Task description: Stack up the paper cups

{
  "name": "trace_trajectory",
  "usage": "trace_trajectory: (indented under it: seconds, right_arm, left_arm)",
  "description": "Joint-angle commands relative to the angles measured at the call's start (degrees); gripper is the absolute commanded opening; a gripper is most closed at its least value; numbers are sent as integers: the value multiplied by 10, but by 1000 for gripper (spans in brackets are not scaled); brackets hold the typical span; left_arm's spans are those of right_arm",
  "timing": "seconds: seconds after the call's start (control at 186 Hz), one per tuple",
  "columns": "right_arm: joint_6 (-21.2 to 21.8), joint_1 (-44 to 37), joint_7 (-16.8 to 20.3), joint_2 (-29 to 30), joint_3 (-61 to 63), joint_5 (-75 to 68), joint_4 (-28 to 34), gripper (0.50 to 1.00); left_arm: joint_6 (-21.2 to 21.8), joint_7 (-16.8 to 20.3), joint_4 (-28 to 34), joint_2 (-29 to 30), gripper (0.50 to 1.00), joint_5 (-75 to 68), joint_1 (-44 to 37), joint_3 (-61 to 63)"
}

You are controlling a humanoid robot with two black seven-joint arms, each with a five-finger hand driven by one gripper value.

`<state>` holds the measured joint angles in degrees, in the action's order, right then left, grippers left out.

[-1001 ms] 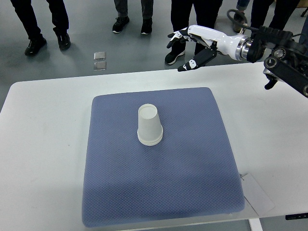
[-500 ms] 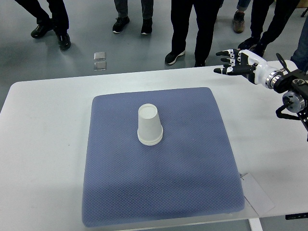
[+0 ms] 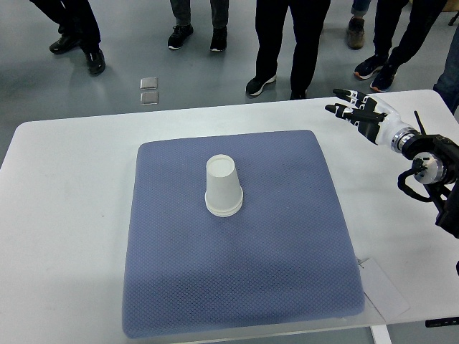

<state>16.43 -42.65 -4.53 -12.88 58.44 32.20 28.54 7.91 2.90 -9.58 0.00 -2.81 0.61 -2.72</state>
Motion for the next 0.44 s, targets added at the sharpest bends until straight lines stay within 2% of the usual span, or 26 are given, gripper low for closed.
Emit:
trace_trajectory:
  seconds: [0.0, 0.43]
  right_arm:
    - [6, 0, 0, 8, 16, 0, 0, 913]
    - [8, 11, -3, 33, 26, 0, 28, 913]
  left_arm:
    - [0, 0, -1, 0, 1000, 0, 0, 0]
    - [0, 0, 0, 0, 1000, 0, 0, 0]
